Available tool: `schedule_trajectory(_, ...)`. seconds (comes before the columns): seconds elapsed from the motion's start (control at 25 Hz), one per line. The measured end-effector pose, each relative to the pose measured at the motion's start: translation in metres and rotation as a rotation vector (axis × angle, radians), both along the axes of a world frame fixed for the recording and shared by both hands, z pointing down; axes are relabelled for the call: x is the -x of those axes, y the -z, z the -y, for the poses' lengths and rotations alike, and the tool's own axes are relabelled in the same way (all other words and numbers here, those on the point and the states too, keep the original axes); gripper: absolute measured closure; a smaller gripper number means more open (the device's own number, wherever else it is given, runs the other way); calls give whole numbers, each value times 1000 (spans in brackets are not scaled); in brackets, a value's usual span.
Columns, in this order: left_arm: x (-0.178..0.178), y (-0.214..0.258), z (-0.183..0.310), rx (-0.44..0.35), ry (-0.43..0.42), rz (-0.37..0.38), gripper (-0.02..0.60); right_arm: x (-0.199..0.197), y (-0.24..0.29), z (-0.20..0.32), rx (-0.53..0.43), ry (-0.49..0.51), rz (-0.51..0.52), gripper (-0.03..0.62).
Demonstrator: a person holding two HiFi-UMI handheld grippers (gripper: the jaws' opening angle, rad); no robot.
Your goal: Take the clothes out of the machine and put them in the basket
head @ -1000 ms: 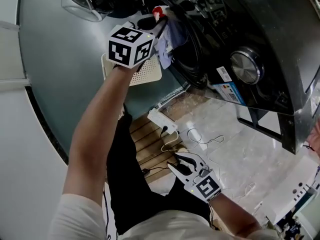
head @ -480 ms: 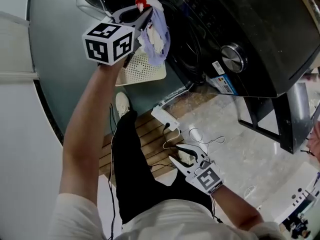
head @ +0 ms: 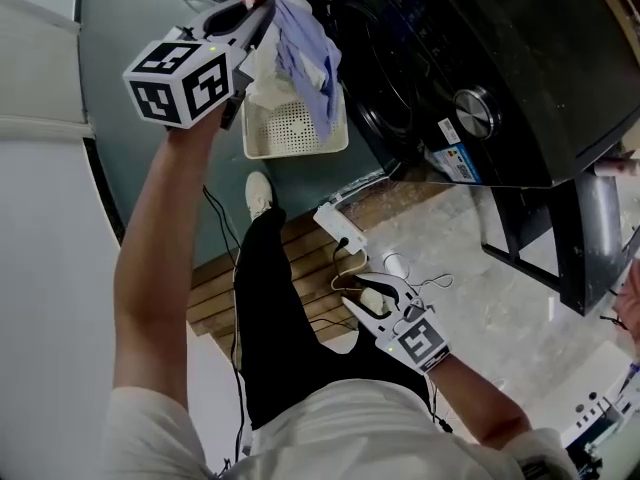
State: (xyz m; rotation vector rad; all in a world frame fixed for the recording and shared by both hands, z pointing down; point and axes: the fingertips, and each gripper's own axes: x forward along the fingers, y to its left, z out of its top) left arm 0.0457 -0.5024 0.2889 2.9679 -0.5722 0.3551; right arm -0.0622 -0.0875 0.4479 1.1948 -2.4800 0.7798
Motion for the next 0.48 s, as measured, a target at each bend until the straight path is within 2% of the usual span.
schedule_trajectory(0.32,43,21,7,-22,54,1,557,8,4,13,-39,61,-5,467)
schedule_trajectory(0.48,58,19,13,-26,75,5,557,12,6,20,-29,75,-7,467)
